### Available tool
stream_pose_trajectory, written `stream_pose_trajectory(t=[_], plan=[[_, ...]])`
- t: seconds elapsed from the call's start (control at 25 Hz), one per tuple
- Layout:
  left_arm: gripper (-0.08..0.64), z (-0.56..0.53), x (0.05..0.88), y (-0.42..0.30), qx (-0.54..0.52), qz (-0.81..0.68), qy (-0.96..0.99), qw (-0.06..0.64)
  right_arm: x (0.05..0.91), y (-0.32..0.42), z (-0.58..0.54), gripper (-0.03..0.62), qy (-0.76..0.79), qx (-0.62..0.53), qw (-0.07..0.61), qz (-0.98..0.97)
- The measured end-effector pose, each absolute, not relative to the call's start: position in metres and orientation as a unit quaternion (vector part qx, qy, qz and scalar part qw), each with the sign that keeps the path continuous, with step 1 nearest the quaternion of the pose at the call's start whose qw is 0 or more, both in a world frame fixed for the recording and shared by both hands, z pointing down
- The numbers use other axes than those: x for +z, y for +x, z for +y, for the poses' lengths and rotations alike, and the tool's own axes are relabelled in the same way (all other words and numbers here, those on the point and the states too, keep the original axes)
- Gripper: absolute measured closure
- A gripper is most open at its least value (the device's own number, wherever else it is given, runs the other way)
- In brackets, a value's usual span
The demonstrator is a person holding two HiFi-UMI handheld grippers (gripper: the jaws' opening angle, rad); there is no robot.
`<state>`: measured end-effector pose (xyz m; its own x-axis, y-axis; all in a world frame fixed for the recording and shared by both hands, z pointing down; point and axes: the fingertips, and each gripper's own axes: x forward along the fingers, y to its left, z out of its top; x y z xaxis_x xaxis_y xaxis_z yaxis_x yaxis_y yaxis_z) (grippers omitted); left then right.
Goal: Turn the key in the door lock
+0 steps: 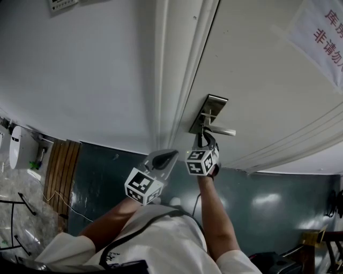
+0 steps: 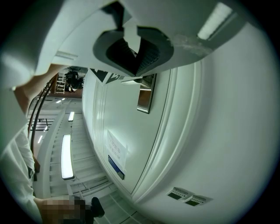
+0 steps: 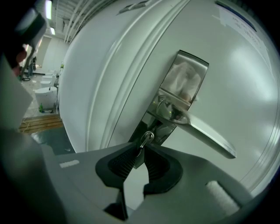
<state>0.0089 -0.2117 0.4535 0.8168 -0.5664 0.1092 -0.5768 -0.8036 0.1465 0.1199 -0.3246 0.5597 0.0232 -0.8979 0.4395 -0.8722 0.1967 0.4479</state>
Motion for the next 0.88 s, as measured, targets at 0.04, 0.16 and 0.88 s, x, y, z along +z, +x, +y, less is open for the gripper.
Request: stream_pose_trajectory(t=[0.04,0.16,0.88], plan=[[0.555,-0.2118,0.4533,0.0084,0.03,-0.302,0.949,0.087,0.5599,0.1199,-0.3245,0.533,0.631,-0.029,0.342,-0.696],[0.554,-0.212,0.4532,0.0077,0.029,-0.303,0.949,0.086,0.5607,0.119,-0.3245,0.538,0.621,-0.048,0.362,-0.694],[0.554,-0.2073,0.4527,0.017,0.028,-0.308,0.947,0.086,0.5642,0.1176,-0.321,0.532,0.532,-0.187,0.473,-0.677]])
